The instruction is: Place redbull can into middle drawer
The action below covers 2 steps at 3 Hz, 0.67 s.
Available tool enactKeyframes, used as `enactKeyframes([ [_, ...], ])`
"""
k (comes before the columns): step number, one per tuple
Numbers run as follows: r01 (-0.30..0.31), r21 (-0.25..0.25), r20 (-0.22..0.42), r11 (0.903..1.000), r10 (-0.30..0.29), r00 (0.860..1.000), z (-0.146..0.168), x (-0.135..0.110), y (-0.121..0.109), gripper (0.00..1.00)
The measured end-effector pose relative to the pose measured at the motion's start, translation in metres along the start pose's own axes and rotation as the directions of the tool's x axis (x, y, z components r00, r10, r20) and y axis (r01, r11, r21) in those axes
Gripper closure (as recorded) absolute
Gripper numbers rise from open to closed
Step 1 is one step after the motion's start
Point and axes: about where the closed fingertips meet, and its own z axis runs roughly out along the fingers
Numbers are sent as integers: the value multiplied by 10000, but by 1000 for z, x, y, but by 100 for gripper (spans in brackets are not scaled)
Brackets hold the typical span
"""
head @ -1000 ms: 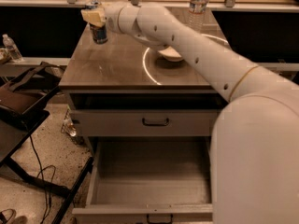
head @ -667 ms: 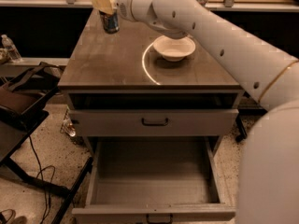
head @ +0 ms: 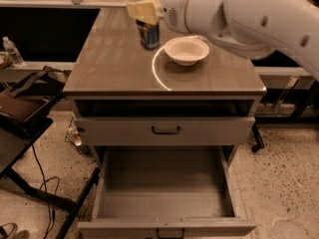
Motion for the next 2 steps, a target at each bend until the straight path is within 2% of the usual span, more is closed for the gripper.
enactKeyframes([
  [1,-408,-369,-182,9985,402,9990,-45,41,56,100],
  [2,-407,-370,-181,9985,400,9990,-45,41,56,100],
])
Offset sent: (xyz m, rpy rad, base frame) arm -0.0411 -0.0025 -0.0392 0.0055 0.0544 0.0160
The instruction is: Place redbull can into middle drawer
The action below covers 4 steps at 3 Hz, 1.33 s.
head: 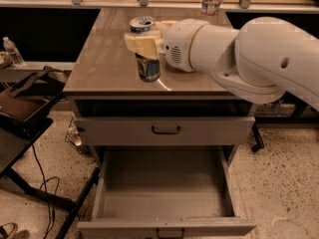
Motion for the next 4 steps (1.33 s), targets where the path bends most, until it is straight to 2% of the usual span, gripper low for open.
enactKeyframes([
  [1,-95,-94,171,9999,96,9998,1,9,3,100],
  [2,-492,-747,532,9960,533,9972,-10,60,11,100],
  [3,-260,-2381,890,9709,485,9949,-26,108,46,100],
  [4,55,-3929,492,9196,150,9987,-47,173,71,100],
])
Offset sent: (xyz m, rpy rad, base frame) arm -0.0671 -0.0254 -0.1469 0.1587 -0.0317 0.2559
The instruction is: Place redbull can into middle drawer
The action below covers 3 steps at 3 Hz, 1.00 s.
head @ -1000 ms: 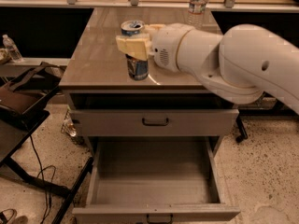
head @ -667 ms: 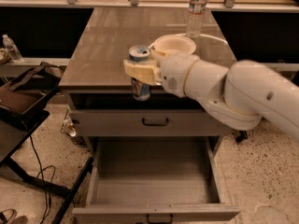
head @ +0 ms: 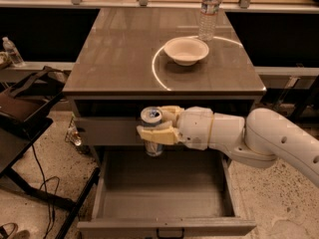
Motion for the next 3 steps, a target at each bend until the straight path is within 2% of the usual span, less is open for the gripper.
enactKeyframes([
  [1,-35,-413,-609,9991,10,9981,-4,50,14,100],
  [2,-212,-124,-729,9997,202,9971,-7,88,14,100],
  [3,-211,-125,-729,9997,202,9971,-7,88,14,100],
])
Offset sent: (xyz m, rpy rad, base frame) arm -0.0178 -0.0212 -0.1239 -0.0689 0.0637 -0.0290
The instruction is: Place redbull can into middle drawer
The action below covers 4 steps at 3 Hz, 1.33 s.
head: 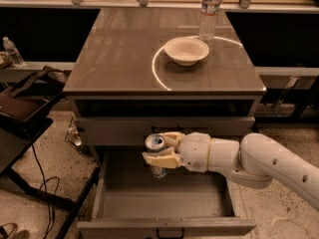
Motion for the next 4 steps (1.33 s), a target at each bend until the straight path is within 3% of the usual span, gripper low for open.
enactKeyframes([
  [1,-106,-110,153,9999,107,9998,16,25,-2,100],
  [2,-319,-585,512,9978,349,9981,53,95,-5,100],
  [4,-482,-1314,998,9902,616,9931,99,176,-4,100],
])
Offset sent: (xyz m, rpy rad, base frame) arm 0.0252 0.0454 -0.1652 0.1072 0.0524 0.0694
